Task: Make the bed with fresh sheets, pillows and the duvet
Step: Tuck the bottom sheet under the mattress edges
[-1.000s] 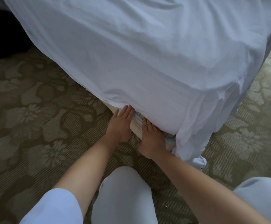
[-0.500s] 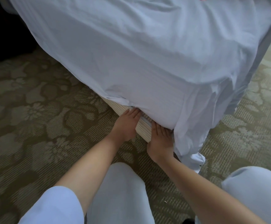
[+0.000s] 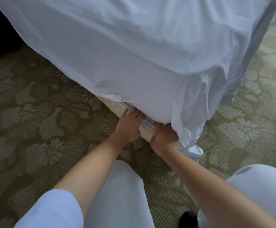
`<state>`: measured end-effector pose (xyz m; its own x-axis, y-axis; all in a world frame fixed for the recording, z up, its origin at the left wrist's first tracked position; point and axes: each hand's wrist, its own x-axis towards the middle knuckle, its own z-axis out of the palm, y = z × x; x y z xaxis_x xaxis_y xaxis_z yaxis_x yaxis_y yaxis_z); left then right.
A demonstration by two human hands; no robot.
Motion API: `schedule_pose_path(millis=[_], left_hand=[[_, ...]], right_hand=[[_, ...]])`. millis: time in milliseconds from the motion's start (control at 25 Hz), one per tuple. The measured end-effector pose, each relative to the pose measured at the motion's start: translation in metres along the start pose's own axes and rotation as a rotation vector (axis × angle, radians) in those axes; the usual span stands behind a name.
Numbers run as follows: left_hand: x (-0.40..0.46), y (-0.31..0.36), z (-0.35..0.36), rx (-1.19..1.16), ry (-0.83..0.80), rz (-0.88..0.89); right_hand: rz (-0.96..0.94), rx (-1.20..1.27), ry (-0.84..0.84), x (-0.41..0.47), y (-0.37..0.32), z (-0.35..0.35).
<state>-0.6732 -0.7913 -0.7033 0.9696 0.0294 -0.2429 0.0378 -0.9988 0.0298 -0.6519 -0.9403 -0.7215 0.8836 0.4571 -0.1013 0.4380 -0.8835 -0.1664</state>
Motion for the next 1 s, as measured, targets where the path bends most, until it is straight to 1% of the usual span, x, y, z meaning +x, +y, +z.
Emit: schedule_pose_path(millis=[120, 160, 240, 320, 360, 480, 560, 640, 680, 720, 800, 840, 880, 920, 1000], left_hand=[[-0.003, 0.005, -0.001, -0.048, 0.011, -0.026], [-0.004, 0.01, -0.002, -0.056, 0.041, -0.012], [-0.009, 0.025, 0.0, -0.105, 0.113, 0.063], [-0.014, 0.042, 0.005, -0.174, 0.135, 0.104], [-0.015, 0.046, 0.008, -0.185, 0.147, 0.101], [-0.011, 0.046, 0.004, -0.224, 0.178, 0.088], [-0.008, 0.046, -0.005, -0.297, 0.167, 0.039], [-0.004, 0.05, -0.012, -0.306, 0.208, -0.015], [-0.003, 0.052, -0.016, -0.257, 0.244, -0.022], [-0.002, 0.053, -0.017, -0.195, 0.26, -0.022], [-0.001, 0.053, -0.019, -0.154, 0.264, -0.047], [-0.003, 0.055, -0.021, -0.185, 0.281, -0.078], [-0.007, 0.055, -0.023, -0.236, 0.331, -0.101], [-0.009, 0.053, -0.023, -0.278, 0.44, -0.095], [-0.012, 0.049, -0.026, -0.275, 0.758, -0.016]], right_hand=[[-0.088, -0.01, 0.001, -0.005, 0.01, -0.001], [-0.142, 0.024, 0.046, -0.013, 0.012, -0.001], [-0.249, 0.128, 0.212, -0.035, 0.017, 0.002], [-0.301, 0.174, 0.315, -0.057, 0.024, 0.004], [-0.288, 0.174, 0.35, -0.062, 0.029, 0.004], [-0.148, 0.194, 0.411, -0.051, 0.042, -0.008], [-0.063, 0.224, 0.468, -0.045, 0.05, -0.013], [0.053, 0.313, 0.536, -0.047, 0.056, -0.016], [0.093, 0.361, 0.533, -0.047, 0.059, -0.015], [0.099, 0.41, 0.466, -0.046, 0.059, -0.015], [0.006, 0.51, 0.234, -0.042, 0.058, -0.014], [-0.057, 0.524, 0.16, -0.04, 0.059, -0.015], [-0.114, 0.496, 0.132, -0.037, 0.061, -0.015], [-0.17, 0.44, 0.13, -0.035, 0.065, -0.015], [-0.261, 0.304, 0.136, -0.031, 0.07, -0.015]])
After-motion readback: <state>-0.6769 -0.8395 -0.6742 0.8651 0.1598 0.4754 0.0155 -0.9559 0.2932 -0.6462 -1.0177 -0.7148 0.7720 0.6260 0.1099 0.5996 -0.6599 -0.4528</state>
